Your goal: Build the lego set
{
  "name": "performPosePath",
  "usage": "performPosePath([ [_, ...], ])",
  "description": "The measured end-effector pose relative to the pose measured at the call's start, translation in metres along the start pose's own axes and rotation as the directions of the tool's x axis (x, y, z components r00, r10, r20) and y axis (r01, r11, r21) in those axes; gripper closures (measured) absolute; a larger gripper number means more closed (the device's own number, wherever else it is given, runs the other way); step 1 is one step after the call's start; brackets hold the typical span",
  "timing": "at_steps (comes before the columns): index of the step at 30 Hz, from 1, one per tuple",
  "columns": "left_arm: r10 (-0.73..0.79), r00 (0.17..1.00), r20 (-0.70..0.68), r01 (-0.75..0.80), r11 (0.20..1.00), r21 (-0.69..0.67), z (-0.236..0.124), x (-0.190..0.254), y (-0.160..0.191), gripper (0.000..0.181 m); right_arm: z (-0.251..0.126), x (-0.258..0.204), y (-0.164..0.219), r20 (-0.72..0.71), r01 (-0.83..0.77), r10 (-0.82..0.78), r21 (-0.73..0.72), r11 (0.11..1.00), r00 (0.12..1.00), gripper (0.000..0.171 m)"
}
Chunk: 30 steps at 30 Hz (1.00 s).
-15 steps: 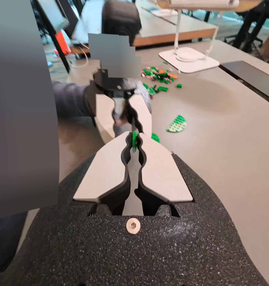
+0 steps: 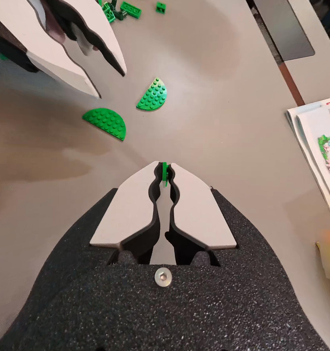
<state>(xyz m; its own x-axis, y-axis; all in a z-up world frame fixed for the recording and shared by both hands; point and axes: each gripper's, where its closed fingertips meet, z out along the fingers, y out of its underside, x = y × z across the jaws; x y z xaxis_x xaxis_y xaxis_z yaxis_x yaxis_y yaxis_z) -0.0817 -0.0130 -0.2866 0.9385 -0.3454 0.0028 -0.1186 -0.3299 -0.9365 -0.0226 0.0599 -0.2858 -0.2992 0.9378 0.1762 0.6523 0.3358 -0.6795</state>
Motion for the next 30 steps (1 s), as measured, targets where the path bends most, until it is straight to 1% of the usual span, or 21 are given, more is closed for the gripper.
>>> performPosePath([
  [5,-0.022,1.000,-0.011,0.022,1.000,0.003,0.001,-0.001,0.003,0.149,0.007,0.003,0.003,0.033,-0.012,0.012,-0.013,1.000,0.999,0.167],
  [11,-0.041,0.999,-0.033,0.040,0.999,-0.018,0.005,0.002,0.009,0.148,0.012,0.004,0.003,0.079,-0.041,0.041,0.005,0.999,0.996,0.167],
  [16,-0.060,0.997,-0.053,0.060,0.998,-0.016,0.006,0.004,0.009,0.146,0.013,0.005,0.003,0.079,-0.031,0.030,0.008,0.999,0.996,0.166],
  [21,-0.080,0.995,-0.065,0.079,0.997,-0.019,0.006,0.005,0.010,0.144,0.016,0.004,0.007,0.084,-0.030,0.030,-0.004,1.000,0.996,0.159],
  [30,-0.100,0.992,-0.081,0.099,0.995,-0.023,0.007,0.006,0.011,0.143,0.019,0.006,0.011,0.082,-0.036,0.036,-0.005,0.999,0.996,0.156],
])
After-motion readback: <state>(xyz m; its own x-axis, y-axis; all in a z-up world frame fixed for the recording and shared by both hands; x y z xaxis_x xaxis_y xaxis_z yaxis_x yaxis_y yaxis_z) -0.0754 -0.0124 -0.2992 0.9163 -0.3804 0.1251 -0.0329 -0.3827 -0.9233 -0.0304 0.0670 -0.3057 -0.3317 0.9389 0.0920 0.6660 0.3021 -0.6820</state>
